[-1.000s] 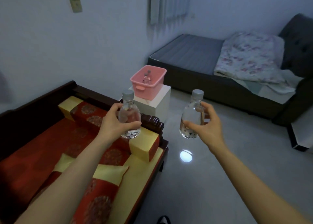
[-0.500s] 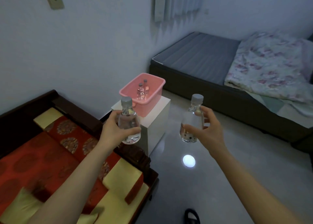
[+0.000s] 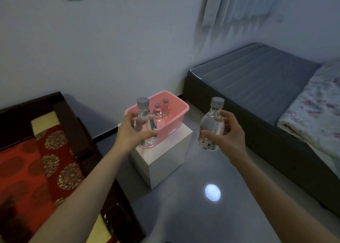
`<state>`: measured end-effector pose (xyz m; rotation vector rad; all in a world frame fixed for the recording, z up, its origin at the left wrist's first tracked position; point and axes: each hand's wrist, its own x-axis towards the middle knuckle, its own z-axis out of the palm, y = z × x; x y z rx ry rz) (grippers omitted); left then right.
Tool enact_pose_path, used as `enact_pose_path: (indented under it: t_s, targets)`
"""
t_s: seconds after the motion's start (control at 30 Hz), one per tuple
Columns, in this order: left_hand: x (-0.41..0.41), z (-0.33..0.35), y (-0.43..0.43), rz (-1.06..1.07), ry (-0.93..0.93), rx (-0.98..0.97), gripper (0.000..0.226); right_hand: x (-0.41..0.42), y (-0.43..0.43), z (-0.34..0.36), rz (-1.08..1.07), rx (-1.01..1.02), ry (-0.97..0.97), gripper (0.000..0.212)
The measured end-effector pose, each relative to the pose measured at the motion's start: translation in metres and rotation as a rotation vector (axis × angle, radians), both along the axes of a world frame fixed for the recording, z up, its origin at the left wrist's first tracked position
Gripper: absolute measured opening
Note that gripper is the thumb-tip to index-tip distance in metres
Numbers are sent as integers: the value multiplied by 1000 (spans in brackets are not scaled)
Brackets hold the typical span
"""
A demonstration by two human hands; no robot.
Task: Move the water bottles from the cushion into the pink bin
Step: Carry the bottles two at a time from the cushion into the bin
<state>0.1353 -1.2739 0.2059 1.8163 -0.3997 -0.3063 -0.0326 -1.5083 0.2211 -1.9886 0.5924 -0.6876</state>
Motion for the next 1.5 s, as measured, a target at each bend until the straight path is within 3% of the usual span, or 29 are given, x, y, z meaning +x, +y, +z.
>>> enact_pose_path:
  t_s: [0.2,0.37,0.6,0.83,0.97,1.23,1.5]
  targets:
    - [62,-16,-52,99,11,40,87,72,-64,-10,75,38,17,72]
    - [131,-29,-92,136,-31,73,81,155,-109,-25,126,58,17,71]
    - [220,-67,-127,240,52,75,75,279,-145,-58,171,119,104,73]
    - [264,-106,-147,290,95,115,72,348,-146,-104,215,200,242,71]
    - [277,-150,-160,295,133,120,73,381,-138,-146,122,244,330,55]
    - [301,-255,-185,451,156,230,78,445,-125,-252,-44,344,437,57]
    - [325,-322,-210,594,185,302,74,473,-138,-323,-162,302,617,64]
